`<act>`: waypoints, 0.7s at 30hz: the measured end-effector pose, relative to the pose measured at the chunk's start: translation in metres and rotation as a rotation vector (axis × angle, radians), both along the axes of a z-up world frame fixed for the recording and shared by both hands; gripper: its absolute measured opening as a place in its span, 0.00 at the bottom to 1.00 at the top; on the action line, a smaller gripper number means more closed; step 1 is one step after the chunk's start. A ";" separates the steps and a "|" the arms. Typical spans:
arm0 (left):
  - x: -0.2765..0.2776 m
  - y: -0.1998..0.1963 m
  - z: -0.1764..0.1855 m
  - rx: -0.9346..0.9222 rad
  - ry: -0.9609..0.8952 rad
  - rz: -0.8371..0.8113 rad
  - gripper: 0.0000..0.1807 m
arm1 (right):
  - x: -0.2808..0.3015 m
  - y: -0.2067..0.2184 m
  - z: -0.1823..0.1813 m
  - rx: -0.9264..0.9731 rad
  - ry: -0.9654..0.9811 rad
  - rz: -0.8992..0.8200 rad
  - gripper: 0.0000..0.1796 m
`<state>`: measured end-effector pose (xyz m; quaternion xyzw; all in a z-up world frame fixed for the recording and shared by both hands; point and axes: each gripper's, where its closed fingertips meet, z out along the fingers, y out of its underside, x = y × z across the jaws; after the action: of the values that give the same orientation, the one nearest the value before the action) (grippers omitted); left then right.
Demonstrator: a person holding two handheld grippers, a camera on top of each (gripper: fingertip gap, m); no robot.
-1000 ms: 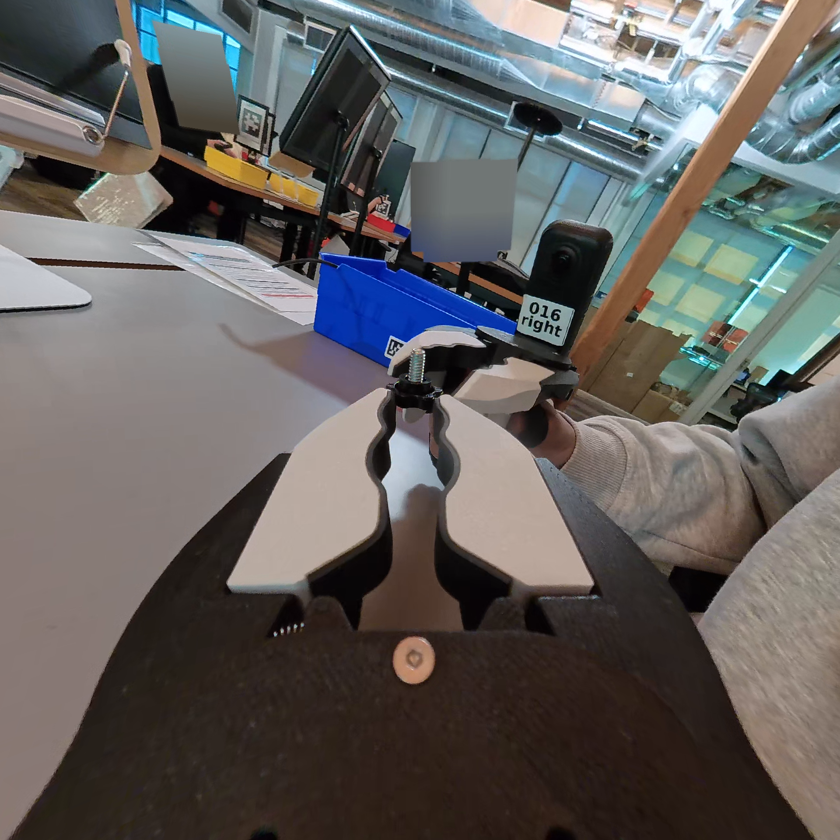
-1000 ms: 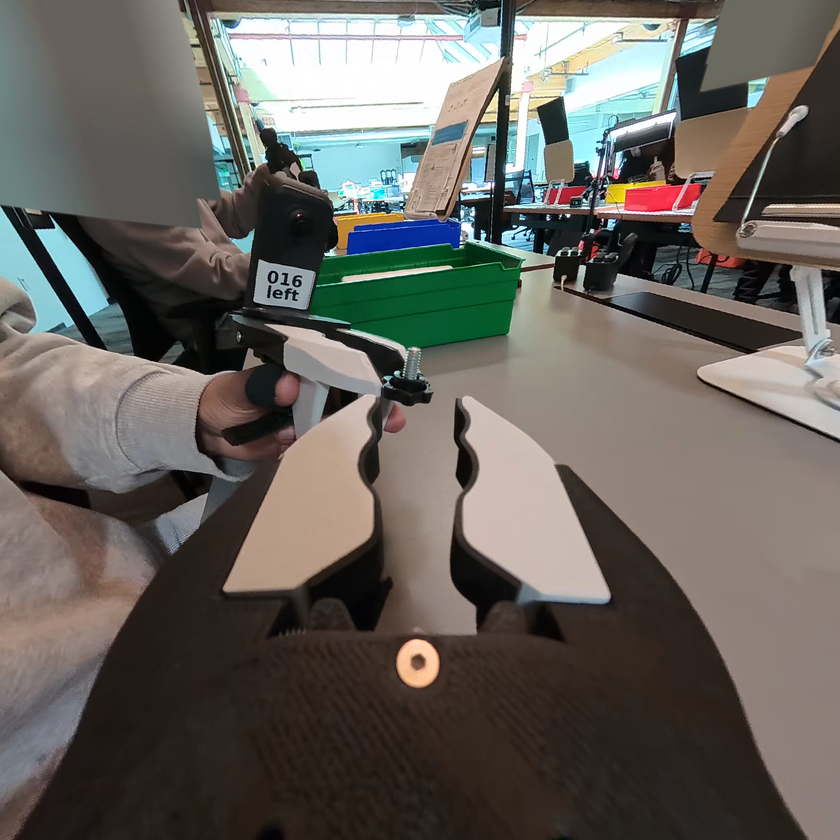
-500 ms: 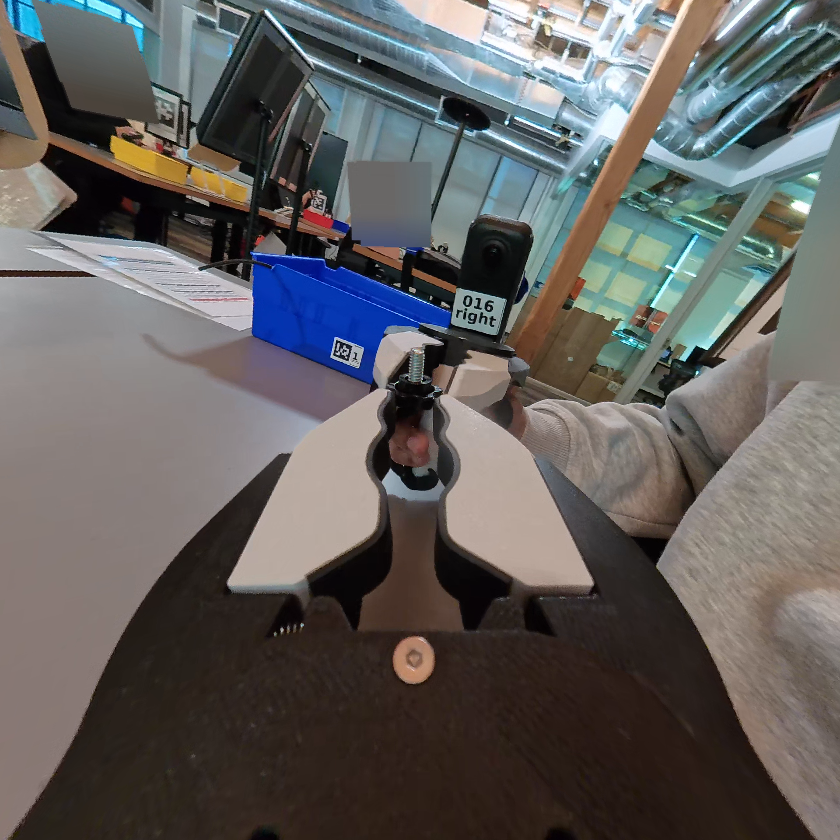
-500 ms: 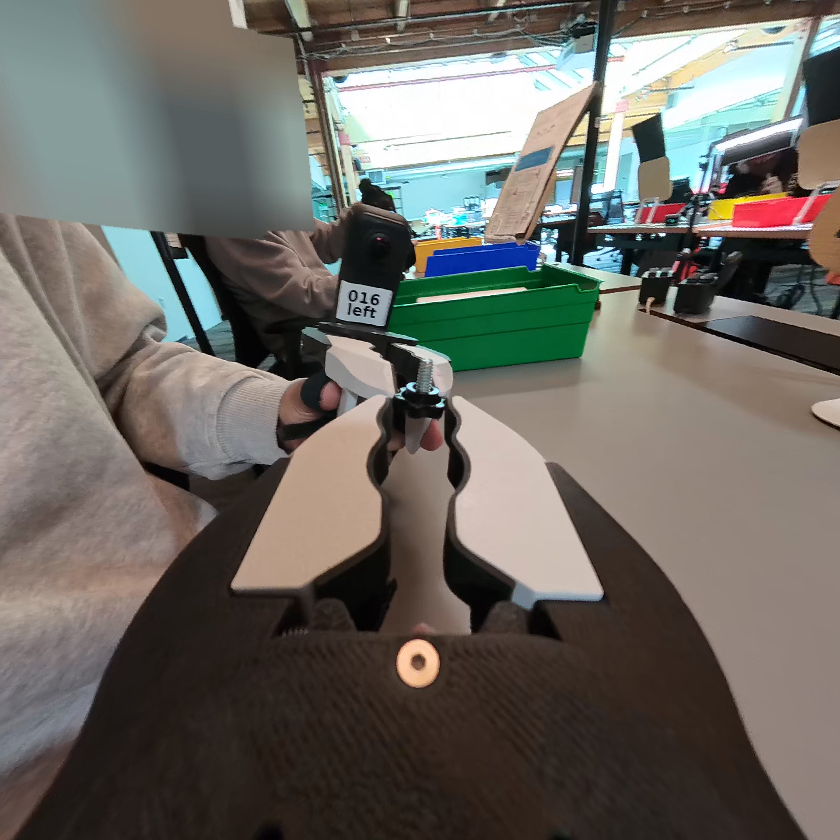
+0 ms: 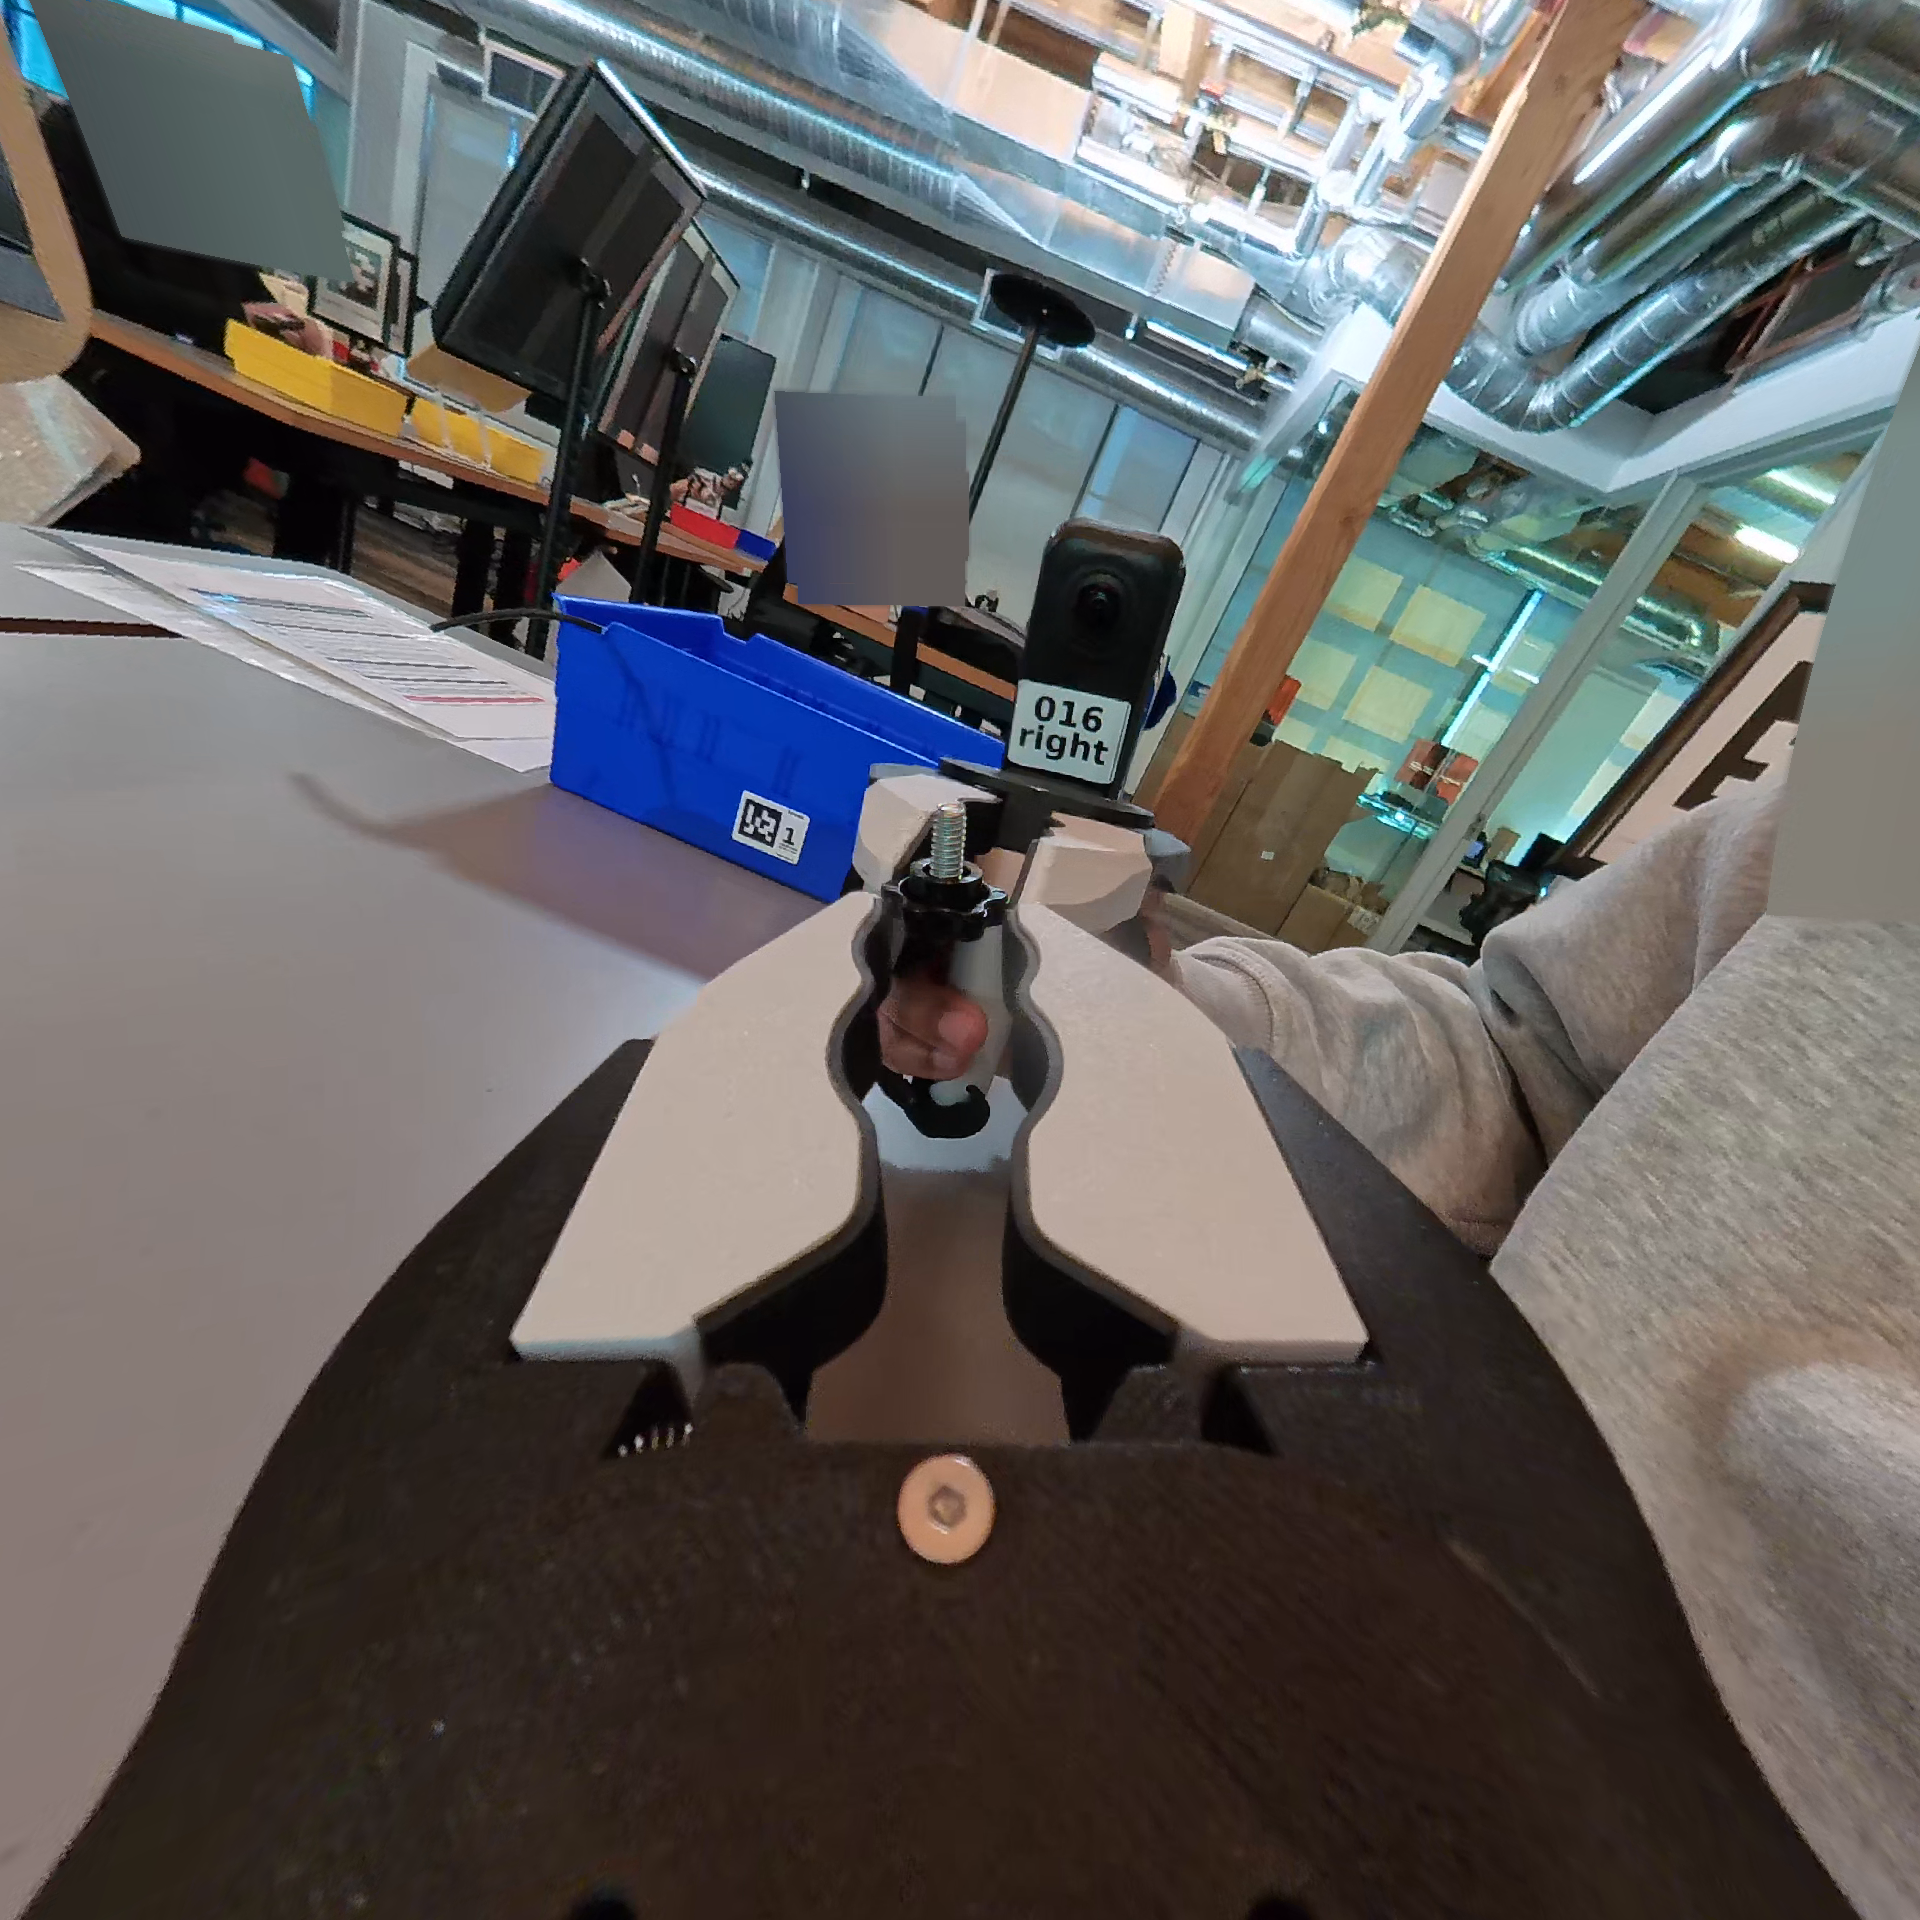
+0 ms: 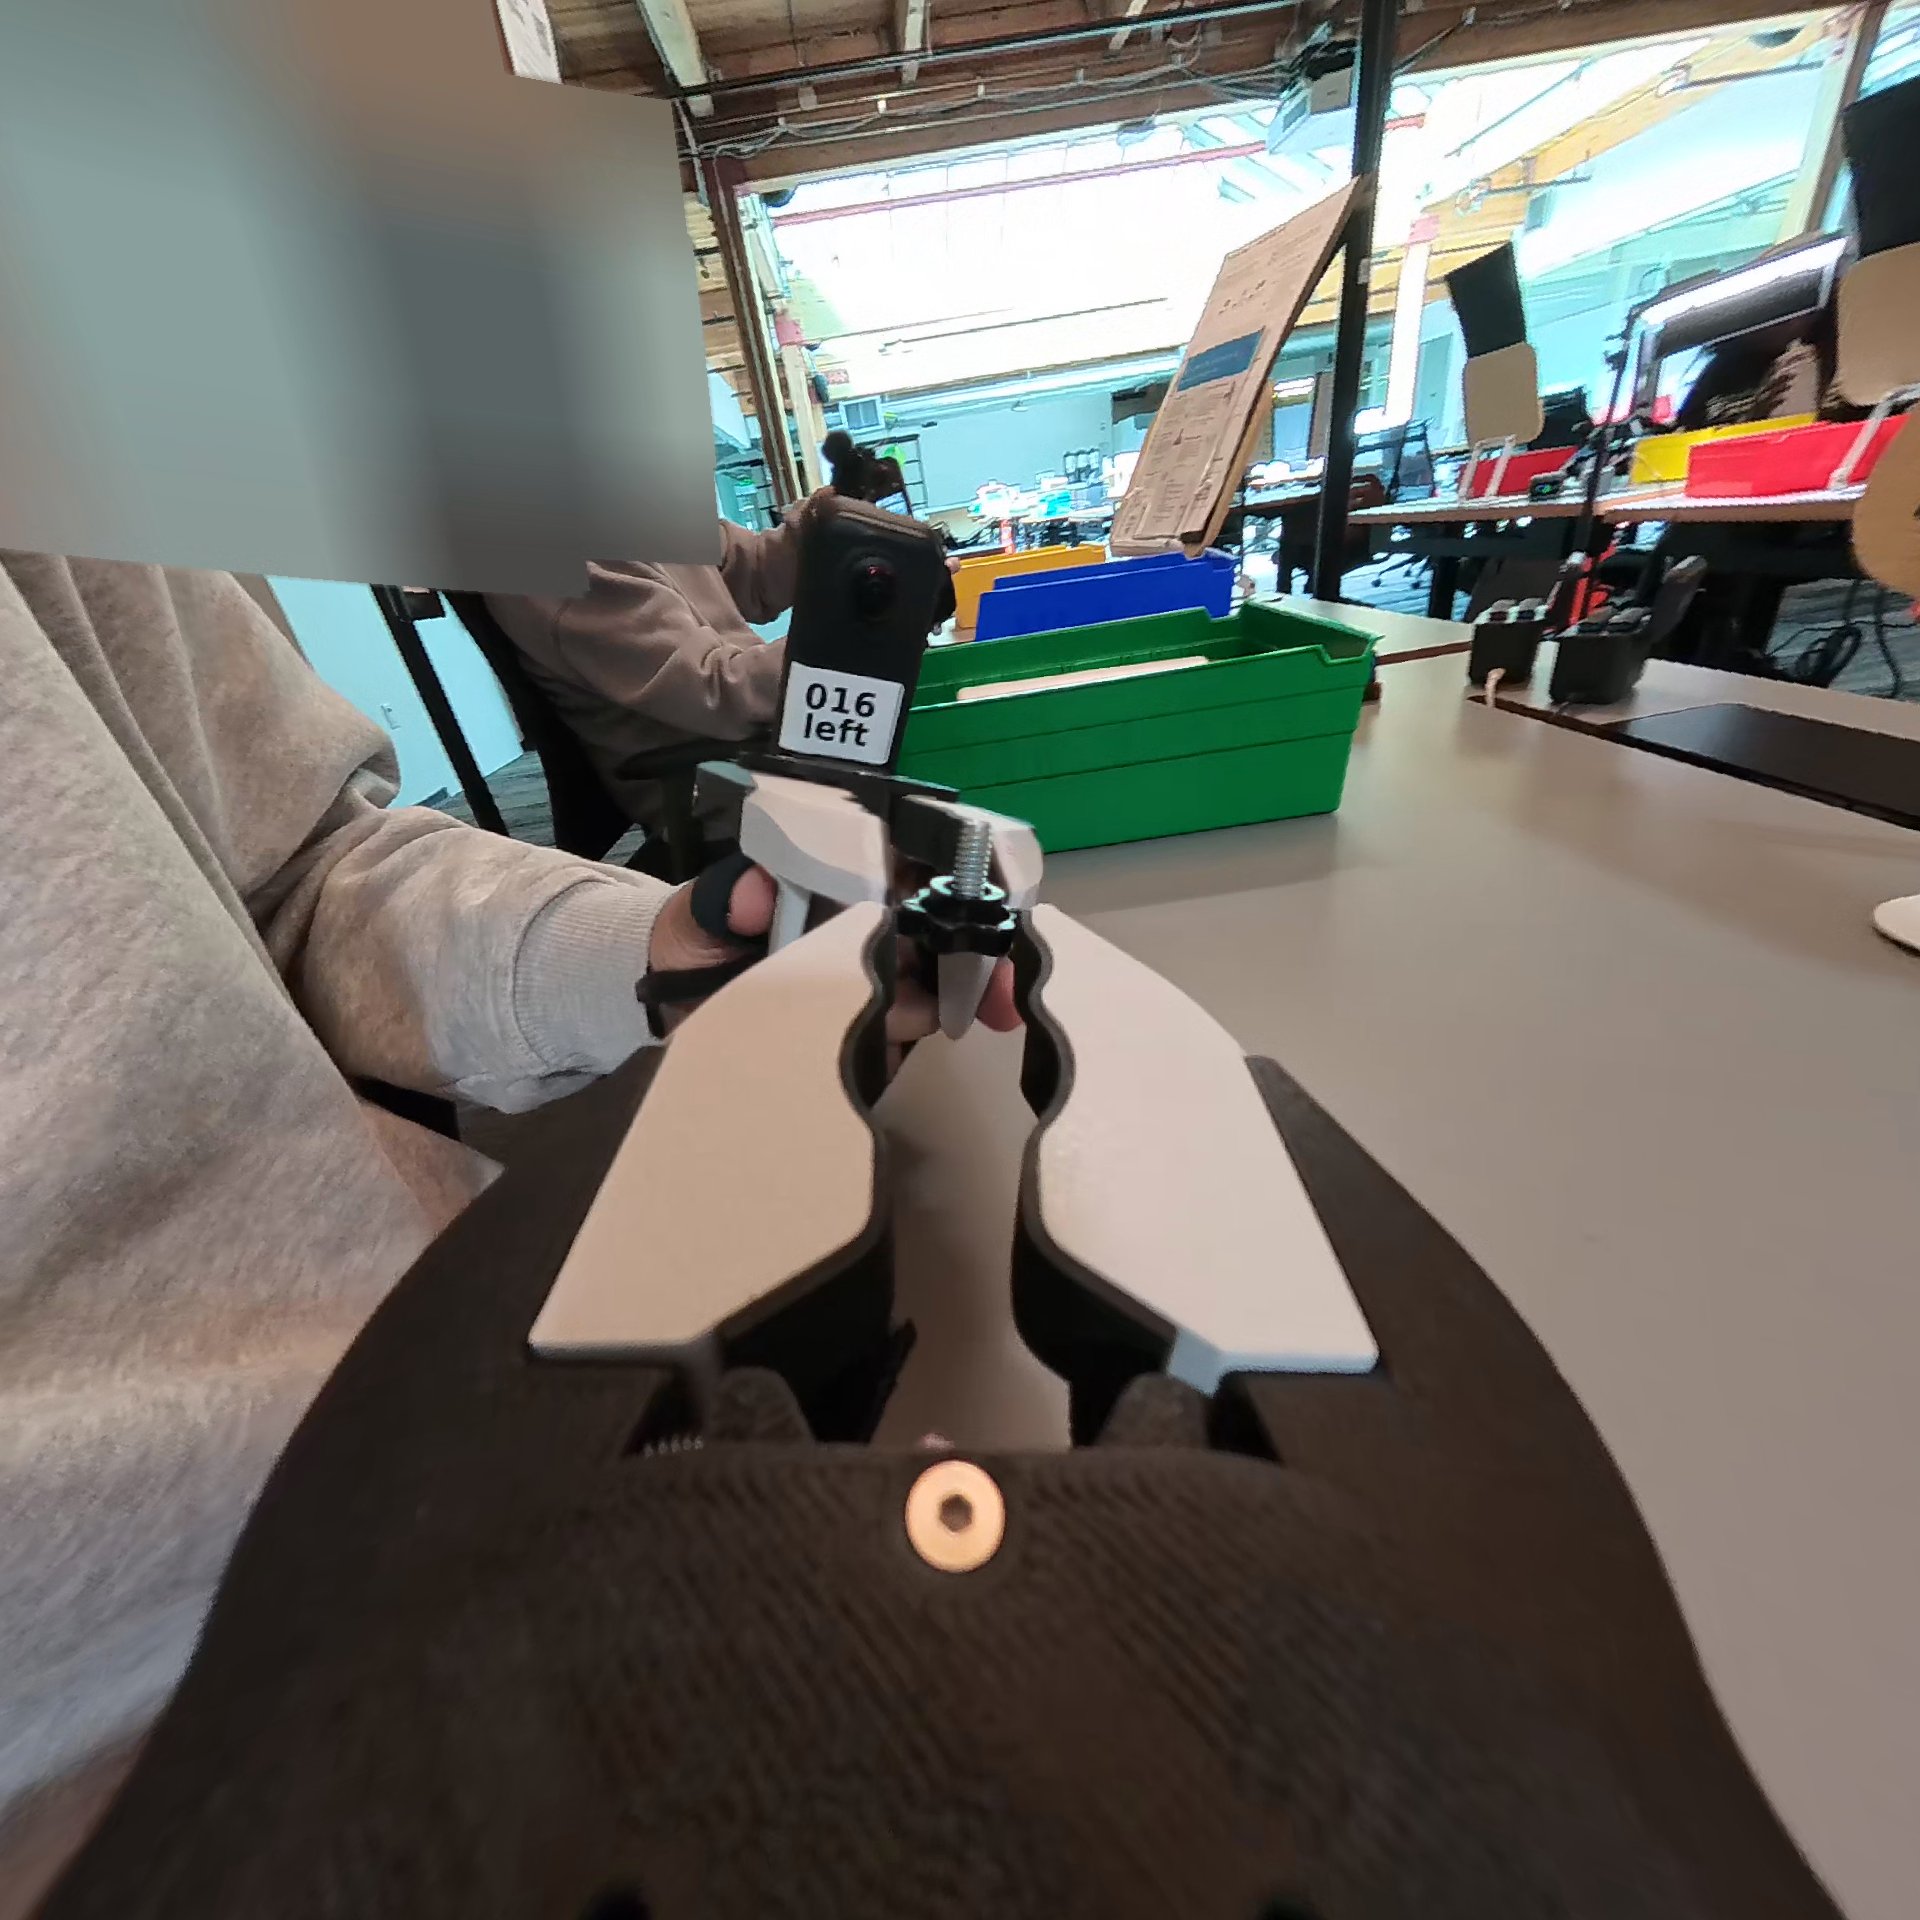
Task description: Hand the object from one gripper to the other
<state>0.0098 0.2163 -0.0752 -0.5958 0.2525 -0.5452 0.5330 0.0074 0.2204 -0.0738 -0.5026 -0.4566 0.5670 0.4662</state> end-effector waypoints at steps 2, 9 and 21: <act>-0.003 0.002 0.002 -0.004 -0.015 0.015 0.12 | 0.002 0.003 0.002 -0.005 0.014 -0.011 0.12; -0.009 0.009 0.001 -0.043 -0.049 0.042 0.12 | 0.008 0.008 0.011 -0.041 0.075 -0.022 0.12; -0.011 0.007 0.004 -0.029 -0.056 0.038 0.10 | 0.004 0.009 0.004 0.038 0.032 -0.067 0.12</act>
<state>-0.0009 0.2232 -0.0709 -0.5928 0.2182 -0.5550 0.5412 0.0114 0.2298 -0.0697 -0.4997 -0.4425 0.5503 0.5017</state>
